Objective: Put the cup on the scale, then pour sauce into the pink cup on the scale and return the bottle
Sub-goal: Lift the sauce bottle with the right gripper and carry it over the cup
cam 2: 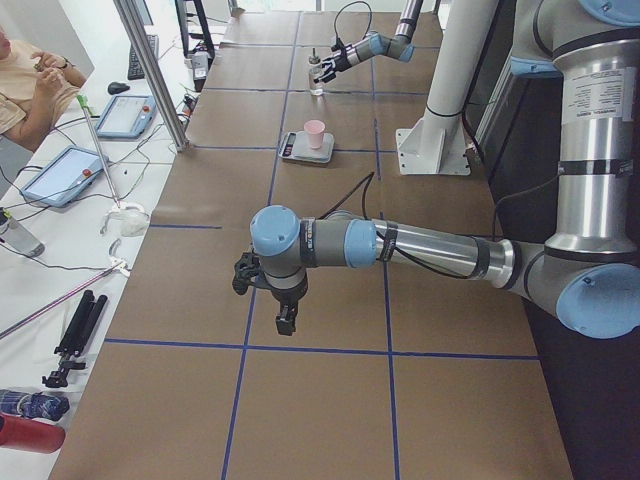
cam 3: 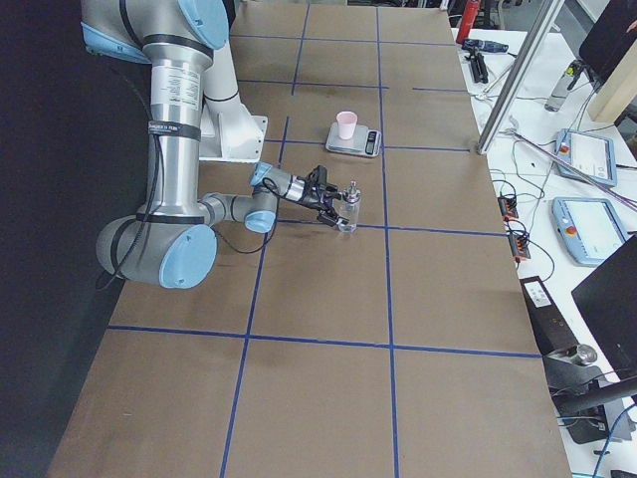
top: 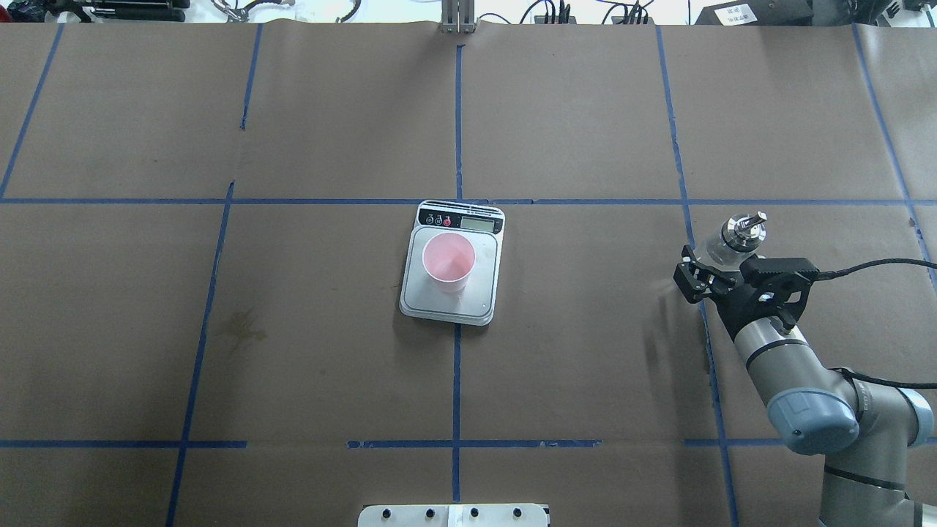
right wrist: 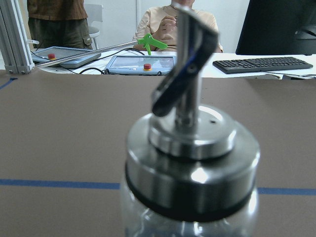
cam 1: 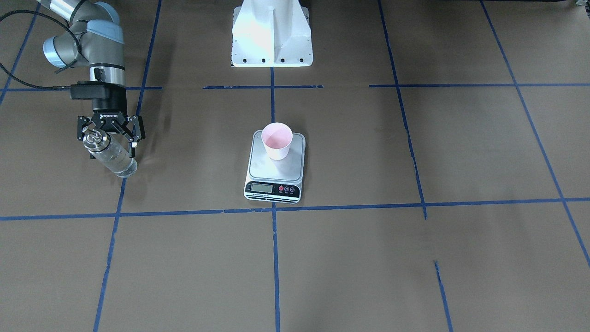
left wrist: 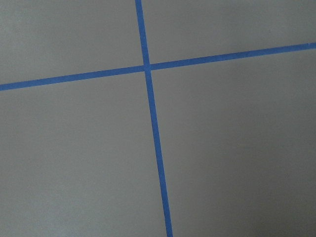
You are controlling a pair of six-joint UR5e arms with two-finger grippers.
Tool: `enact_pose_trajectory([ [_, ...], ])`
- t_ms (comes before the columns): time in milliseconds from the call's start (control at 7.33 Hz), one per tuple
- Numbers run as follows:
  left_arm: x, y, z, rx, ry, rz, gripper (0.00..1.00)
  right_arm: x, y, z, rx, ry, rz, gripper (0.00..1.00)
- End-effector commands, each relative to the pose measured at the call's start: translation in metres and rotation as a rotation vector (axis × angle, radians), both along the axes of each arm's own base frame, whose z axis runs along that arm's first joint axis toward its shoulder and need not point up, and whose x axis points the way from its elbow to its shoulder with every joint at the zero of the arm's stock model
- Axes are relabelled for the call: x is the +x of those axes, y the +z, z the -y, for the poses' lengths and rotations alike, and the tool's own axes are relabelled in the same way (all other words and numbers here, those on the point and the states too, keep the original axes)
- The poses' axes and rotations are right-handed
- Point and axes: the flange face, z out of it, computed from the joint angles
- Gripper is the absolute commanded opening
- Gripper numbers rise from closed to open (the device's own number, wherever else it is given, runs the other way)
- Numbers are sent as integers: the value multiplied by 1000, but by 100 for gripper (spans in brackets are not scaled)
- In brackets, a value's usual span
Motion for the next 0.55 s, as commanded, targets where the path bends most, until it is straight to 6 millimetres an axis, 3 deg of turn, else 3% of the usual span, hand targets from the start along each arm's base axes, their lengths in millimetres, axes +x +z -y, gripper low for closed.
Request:
enact_pose_trajectory([
  [0, 0, -4, 0, 7, -2, 0, 100, -2, 0, 9, 1, 16, 1, 94],
  [136, 0, -5, 1, 9, 0, 0, 100, -3, -4, 9, 9, 26, 10, 29],
  [273, 0, -5, 1, 9, 0, -1, 100, -2, -5, 9, 12, 28, 9, 0],
  [409, 0, -6, 1, 12, 0, -2, 100, -1, -10, 10, 25, 44, 11, 0],
])
